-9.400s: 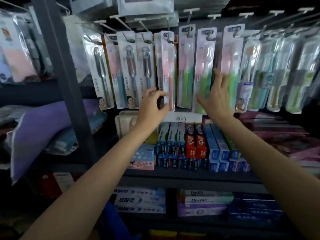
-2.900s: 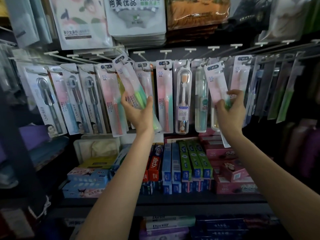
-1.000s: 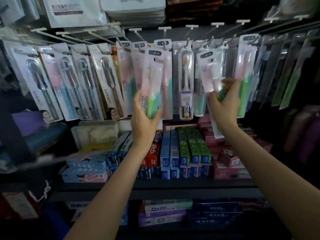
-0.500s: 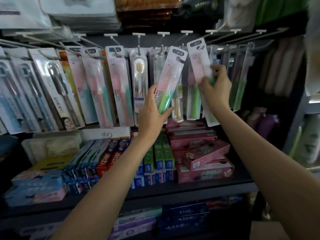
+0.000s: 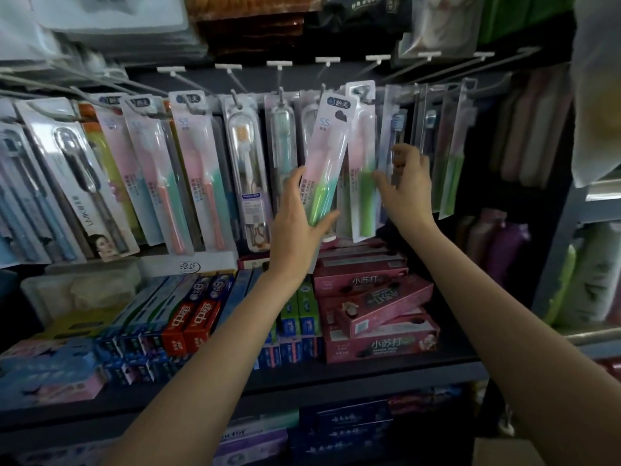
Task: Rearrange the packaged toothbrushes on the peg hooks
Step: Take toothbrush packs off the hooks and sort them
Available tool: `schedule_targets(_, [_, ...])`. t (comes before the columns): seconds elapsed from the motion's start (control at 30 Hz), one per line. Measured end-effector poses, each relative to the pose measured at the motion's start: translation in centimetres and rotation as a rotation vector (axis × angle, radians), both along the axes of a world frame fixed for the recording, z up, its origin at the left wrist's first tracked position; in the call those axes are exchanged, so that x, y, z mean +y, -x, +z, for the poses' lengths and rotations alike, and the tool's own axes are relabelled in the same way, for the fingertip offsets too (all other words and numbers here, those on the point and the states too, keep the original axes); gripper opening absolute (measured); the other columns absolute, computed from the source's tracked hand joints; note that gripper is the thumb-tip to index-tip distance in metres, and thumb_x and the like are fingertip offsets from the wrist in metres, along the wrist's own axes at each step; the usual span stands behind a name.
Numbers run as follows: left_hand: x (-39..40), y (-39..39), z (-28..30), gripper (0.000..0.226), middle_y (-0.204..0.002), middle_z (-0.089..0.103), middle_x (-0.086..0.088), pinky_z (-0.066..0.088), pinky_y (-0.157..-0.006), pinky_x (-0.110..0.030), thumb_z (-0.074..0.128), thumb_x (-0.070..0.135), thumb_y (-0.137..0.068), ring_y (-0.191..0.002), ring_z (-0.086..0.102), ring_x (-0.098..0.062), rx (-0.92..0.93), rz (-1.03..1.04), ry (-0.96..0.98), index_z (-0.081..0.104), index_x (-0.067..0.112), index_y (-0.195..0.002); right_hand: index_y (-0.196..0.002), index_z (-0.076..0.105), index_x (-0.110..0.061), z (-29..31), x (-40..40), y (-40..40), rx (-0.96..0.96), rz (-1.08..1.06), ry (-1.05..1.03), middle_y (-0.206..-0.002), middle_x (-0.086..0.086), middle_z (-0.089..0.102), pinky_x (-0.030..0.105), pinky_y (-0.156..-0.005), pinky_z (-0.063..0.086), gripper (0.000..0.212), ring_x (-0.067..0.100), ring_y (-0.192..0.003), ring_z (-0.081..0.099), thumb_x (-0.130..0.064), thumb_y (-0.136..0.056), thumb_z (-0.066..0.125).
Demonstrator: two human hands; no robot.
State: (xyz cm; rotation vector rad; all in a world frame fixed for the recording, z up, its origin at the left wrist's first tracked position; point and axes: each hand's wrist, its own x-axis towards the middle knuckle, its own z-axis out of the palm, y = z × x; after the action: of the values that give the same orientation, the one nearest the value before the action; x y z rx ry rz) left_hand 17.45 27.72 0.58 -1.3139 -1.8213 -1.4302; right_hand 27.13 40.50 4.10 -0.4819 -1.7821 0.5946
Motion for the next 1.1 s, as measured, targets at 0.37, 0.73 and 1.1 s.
schedule_targets(0.37, [2.9, -1.8, 0.6, 0.071, -0.148, 0.029, -0.005, 0.027, -0.105, -0.021, 0.063, 0.02, -0.087, -0.132, 0.03, -0.014, -0.089, -0.079, 0.001, 0.019, 0.012, -0.143, -0.129, 0.042, -0.018, 3.2, -1.1, 0.5, 0.023, 0.33, 0.056, -0.095, 0.005, 0.061, 0.03, -0.083, 0.053, 0.039, 0.014, -0.086, 0.062, -0.016, -0.092, 0.054])
schedule_targets(0.73, [4.4, -2.8, 2.5, 0.091, -0.156, 0.008, -0.004, 0.013, -0.094, -0.005, 0.06, 0.034, -0.087, -0.14, 0.014, -0.013, -0.1, -0.138, 0.094, -0.004, 0.01, -0.147, -0.121, 0.056, -0.012, 4.6, -0.3, 1.1, 0.09, 0.224, 0.056, -0.073, -0.01, 0.052, 0.007, -0.057, 0.041, 0.029, 0.002, -0.066, 0.05, -0.012, -0.092, 0.053])
schedule_targets(1.1, [4.7, -2.6, 2.4, 0.09, -0.15, 0.024, -0.012, 0.033, -0.098, -0.024, 0.059, 0.033, -0.088, -0.132, 0.034, -0.024, -0.025, -0.066, 0.266, -0.005, 0.01, -0.147, -0.118, 0.055, -0.008, 2.3, -0.3, 0.3, 0.057, 0.04, 0.048, -0.1, 0.006, 0.057, 0.018, -0.068, 0.045, 0.026, 0.011, -0.077, 0.053, -0.01, -0.093, 0.049])
